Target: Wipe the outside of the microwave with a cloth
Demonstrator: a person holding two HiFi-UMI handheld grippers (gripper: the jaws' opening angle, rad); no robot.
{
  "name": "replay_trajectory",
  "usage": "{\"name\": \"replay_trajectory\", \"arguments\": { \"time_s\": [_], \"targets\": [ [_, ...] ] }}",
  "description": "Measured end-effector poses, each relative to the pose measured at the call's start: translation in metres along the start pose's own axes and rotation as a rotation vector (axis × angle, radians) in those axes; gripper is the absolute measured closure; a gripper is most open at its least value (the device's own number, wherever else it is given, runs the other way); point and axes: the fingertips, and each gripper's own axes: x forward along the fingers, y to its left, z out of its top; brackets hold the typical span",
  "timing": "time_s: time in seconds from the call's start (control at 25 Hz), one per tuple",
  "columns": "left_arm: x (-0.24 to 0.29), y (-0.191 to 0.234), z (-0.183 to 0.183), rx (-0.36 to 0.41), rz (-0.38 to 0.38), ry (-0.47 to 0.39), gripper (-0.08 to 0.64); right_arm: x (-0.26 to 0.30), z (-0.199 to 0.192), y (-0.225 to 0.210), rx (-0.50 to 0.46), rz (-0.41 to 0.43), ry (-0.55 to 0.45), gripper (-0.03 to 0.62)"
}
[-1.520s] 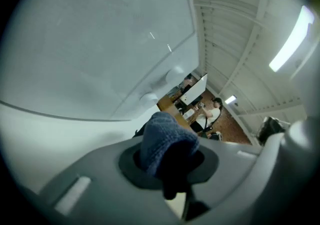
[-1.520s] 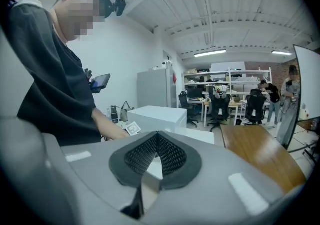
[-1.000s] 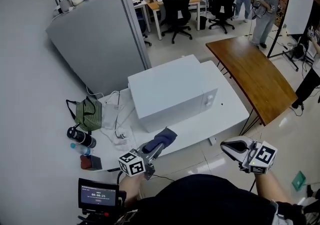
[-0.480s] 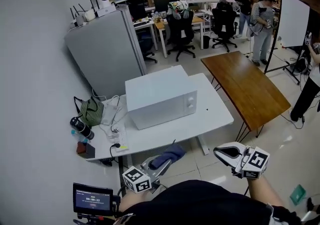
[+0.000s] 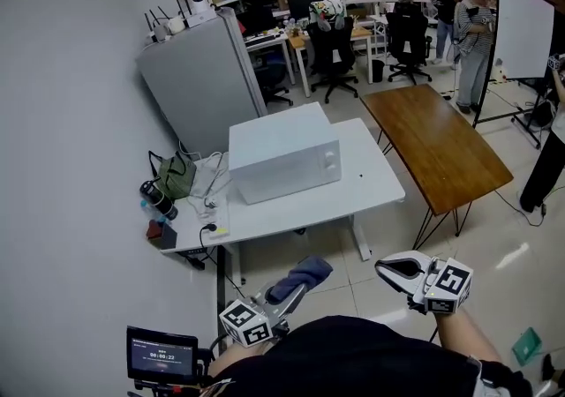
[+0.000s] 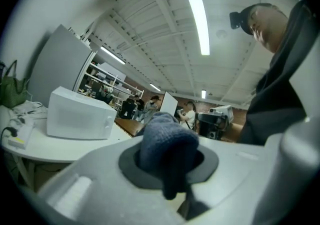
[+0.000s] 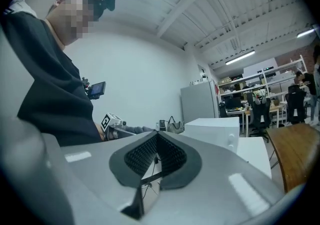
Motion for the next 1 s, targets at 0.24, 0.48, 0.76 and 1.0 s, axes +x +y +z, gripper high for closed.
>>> {"name": "replay_trajectory", "arguments": {
  "time_s": [0.24, 0.48, 0.76, 1.0],
  "targets": [
    [-0.069, 0.005, -0.004, 0.033, 0.051, -0.012, 0.502, 0.049, -0.001, 0.047, -0.019, 0.042, 0.009, 0.586],
    [-0.121, 0.022, 0.004, 0.019, 0.076, -0.03, 0.502, 0.097, 0.0, 0.081, -0.004, 0.054, 0.004, 0.586],
    [-0.133, 0.028, 0.013, 0.031, 0.034, -0.06, 0.502, 0.112, 0.006, 0.093, -0.029, 0.046, 0.034, 0.586],
    [-0.146, 0.028, 0.025, 0.026, 0.085, -0.052, 0.502, 0.122, 0.005, 0.101, -0.031, 0.074, 0.051, 0.586]
  ]
}}
